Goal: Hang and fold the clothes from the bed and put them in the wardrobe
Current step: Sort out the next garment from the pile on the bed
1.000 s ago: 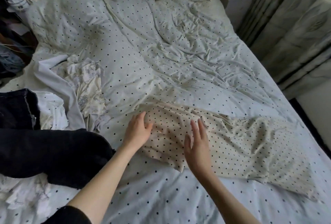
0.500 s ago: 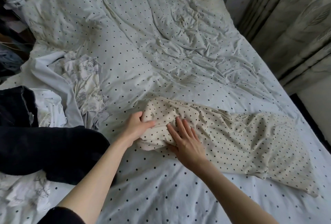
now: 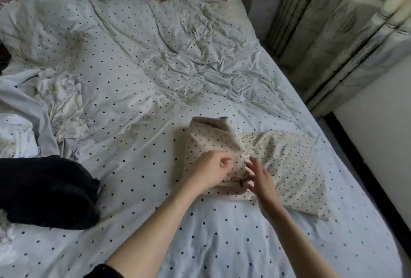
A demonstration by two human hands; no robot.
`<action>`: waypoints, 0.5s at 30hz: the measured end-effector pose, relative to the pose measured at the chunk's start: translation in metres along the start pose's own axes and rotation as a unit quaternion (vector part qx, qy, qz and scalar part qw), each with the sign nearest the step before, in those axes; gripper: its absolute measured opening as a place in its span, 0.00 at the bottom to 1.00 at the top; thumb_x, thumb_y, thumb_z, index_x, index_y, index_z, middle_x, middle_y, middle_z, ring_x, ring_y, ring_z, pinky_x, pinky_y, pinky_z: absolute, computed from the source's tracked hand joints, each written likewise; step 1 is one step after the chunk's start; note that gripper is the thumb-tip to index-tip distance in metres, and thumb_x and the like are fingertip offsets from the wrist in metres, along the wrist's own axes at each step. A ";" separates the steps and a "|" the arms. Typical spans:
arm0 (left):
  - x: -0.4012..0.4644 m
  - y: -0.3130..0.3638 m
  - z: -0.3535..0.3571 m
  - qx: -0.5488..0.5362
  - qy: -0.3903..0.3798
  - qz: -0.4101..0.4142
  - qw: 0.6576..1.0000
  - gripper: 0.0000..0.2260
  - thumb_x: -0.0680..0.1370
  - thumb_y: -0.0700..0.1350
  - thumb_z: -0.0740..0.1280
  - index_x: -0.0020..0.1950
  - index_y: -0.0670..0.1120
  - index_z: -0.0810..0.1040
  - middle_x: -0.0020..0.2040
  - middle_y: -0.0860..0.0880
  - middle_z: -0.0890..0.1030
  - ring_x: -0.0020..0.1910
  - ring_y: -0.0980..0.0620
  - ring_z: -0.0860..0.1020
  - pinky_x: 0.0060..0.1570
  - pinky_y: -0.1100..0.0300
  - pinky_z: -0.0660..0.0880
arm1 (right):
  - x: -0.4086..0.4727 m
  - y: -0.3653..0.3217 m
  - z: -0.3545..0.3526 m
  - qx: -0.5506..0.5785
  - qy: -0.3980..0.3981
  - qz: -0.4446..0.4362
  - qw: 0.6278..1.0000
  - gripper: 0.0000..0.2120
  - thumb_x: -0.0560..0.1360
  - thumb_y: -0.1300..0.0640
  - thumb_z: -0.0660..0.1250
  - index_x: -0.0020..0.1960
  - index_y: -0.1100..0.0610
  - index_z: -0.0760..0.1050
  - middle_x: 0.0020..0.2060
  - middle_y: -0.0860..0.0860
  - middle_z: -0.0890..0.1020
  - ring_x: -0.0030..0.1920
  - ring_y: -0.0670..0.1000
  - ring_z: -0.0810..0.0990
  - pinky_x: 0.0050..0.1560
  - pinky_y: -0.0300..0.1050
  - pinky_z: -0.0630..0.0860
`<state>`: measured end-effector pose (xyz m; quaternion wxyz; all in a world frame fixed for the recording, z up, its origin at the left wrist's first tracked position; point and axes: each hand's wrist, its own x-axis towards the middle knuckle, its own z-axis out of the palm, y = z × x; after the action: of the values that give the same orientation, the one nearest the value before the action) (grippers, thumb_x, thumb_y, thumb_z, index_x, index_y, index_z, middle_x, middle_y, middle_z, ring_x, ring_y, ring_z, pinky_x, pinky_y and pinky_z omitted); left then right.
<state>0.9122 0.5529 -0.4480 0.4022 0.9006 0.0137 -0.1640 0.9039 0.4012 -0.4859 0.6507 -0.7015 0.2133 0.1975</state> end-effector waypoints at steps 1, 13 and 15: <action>0.001 -0.002 0.006 -0.005 0.021 -0.015 1.000 0.14 0.79 0.44 0.63 0.64 0.47 0.76 0.60 0.51 0.78 0.55 0.55 0.77 0.56 0.63 0.73 | 0.002 0.000 -0.007 -0.005 -0.021 0.001 1.000 0.22 0.81 0.44 0.53 0.70 0.54 0.67 0.63 0.48 0.74 0.61 0.51 0.74 0.61 0.50 0.71; 0.022 -0.044 0.023 -0.175 0.115 -0.281 0.937 0.37 0.74 0.52 0.71 0.76 0.43 0.56 0.72 0.46 0.66 0.69 0.48 0.67 0.63 0.59 0.64 | 0.032 0.030 -0.008 -0.507 -0.119 -0.256 0.814 0.24 0.81 0.49 0.53 0.76 0.52 0.55 0.77 0.54 0.51 0.76 0.54 0.50 0.74 0.49 0.54; 0.027 -0.038 0.024 -0.205 0.144 -0.281 0.926 0.32 0.72 0.45 0.73 0.72 0.42 0.63 0.68 0.45 0.71 0.63 0.48 0.73 0.59 0.58 0.68 | 0.038 0.033 -0.009 -0.532 -0.153 -0.267 0.789 0.25 0.81 0.48 0.53 0.76 0.51 0.52 0.76 0.52 0.49 0.76 0.53 0.51 0.72 0.50 0.58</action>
<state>0.9254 0.5585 -0.4986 0.5096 0.7714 0.3572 -0.1327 0.9173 0.3882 -0.5334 0.2253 -0.9263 -0.2239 0.2028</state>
